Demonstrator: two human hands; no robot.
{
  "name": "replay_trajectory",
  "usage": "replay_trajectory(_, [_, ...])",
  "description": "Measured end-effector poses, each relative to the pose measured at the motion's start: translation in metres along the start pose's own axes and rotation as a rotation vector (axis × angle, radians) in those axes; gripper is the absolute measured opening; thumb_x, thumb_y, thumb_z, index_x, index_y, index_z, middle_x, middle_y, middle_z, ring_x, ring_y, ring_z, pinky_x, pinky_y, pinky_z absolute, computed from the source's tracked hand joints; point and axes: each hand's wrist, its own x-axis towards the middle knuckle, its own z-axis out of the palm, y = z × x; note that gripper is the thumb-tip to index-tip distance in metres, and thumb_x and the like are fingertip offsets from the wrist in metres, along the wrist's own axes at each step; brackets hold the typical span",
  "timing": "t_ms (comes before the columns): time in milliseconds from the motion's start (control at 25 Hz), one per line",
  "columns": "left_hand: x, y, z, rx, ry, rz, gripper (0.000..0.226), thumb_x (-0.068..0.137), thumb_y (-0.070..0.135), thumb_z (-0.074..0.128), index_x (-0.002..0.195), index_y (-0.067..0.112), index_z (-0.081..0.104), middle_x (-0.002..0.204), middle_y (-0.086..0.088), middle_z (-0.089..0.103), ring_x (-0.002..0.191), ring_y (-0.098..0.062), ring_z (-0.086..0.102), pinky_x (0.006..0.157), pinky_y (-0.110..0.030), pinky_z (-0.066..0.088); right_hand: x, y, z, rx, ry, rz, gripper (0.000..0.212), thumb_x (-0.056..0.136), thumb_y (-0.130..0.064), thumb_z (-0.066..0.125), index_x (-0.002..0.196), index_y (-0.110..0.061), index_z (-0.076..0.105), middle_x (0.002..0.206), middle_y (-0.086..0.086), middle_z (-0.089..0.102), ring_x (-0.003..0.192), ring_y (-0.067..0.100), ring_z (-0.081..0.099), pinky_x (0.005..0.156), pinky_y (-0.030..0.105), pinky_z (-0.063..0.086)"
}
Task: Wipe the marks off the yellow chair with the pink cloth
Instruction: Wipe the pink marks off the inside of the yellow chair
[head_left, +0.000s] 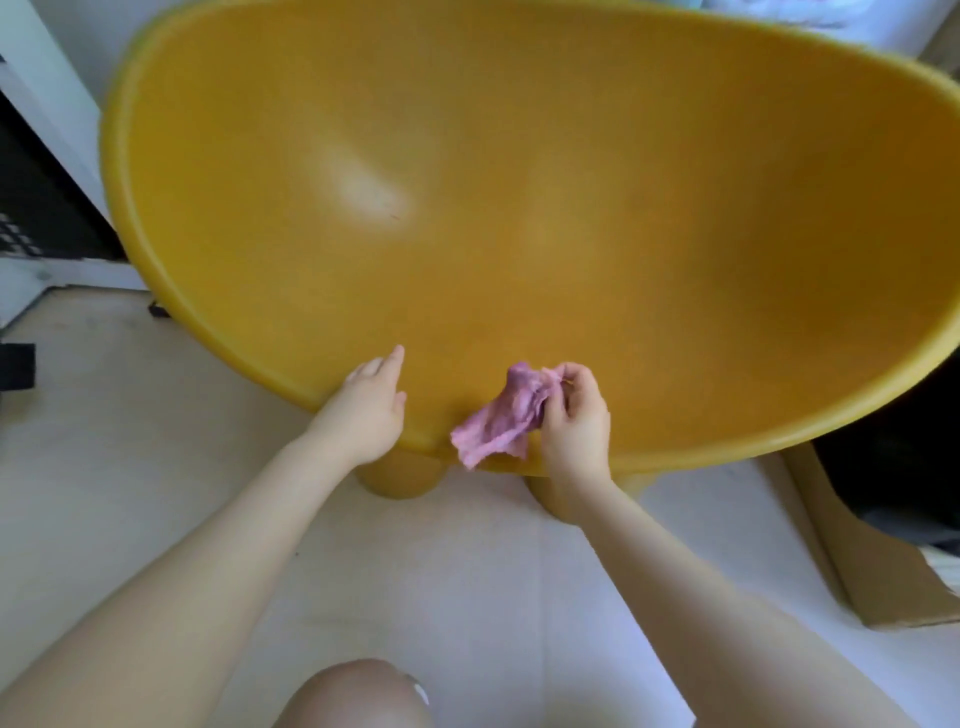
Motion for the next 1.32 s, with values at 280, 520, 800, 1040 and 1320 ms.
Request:
replay_trajectory(280, [0.053, 0.002, 0.022, 0.090, -0.131, 0.099, 0.054, 0.100, 0.016, 0.034, 0.149, 0.010, 0.015, 0.157, -0.007, 0.013, 0.144, -0.026, 0.013, 0.118, -0.031, 0.013, 0.039, 0.006, 0.000, -0.215, -0.123, -0.061, 0.017, 0.095, -0.015, 0.041, 0.086, -0.029, 0.045, 0.086, -0.006, 0.065, 0.084, 0.017, 0.062, 0.071, 0.031, 0.046])
replay_trajectory(520, [0.128, -0.014, 0.014, 0.302, -0.292, 0.100, 0.070, 0.095, 0.037, 0.040, 0.150, 0.013, 0.004, 0.158, -0.004, -0.012, 0.146, -0.017, -0.007, 0.119, -0.033, 0.005, 0.075, 0.027, 0.090, -0.891, -0.745, 0.041, 0.058, 0.097, -0.049, 0.019, 0.148, -0.025, 0.007, 0.157, -0.004, -0.004, 0.143, 0.016, -0.007, 0.113, 0.043, -0.007])
replay_trajectory(800, [0.195, -0.001, 0.018, 0.465, -0.427, 0.257, 0.124, 0.068, 0.069, 0.063, 0.148, 0.015, -0.015, 0.151, -0.008, -0.032, 0.143, -0.021, -0.022, 0.117, -0.034, -0.006, 0.161, 0.072, -0.005, -1.223, -0.376, 0.205, 0.055, 0.100, -0.041, 0.015, 0.148, -0.017, 0.001, 0.157, -0.003, -0.002, 0.143, 0.015, -0.005, 0.114, 0.033, -0.004])
replay_trajectory(1040, [0.215, -0.001, 0.030, 0.433, -0.453, 0.293, 0.134, 0.060, 0.071, 0.067, 0.148, 0.014, -0.016, 0.152, -0.008, -0.030, 0.143, -0.020, -0.021, 0.117, -0.032, -0.007, 0.159, 0.056, 0.059, -1.023, -0.492, 0.080, 0.053, 0.101, -0.035, 0.026, 0.148, -0.015, 0.009, 0.157, 0.003, 0.001, 0.143, 0.020, -0.003, 0.114, 0.034, 0.000])
replay_trajectory(1320, [0.216, 0.005, 0.035, 0.407, -0.445, 0.257, 0.135, 0.060, 0.071, 0.066, 0.147, 0.013, -0.020, 0.150, -0.008, -0.034, 0.142, -0.019, -0.024, 0.116, -0.033, -0.009, 0.213, 0.074, 0.084, -1.020, -0.468, -0.069, 0.049, 0.101, -0.035, 0.022, 0.147, -0.026, 0.008, 0.156, -0.010, 0.001, 0.143, 0.014, -0.002, 0.115, 0.033, 0.000])
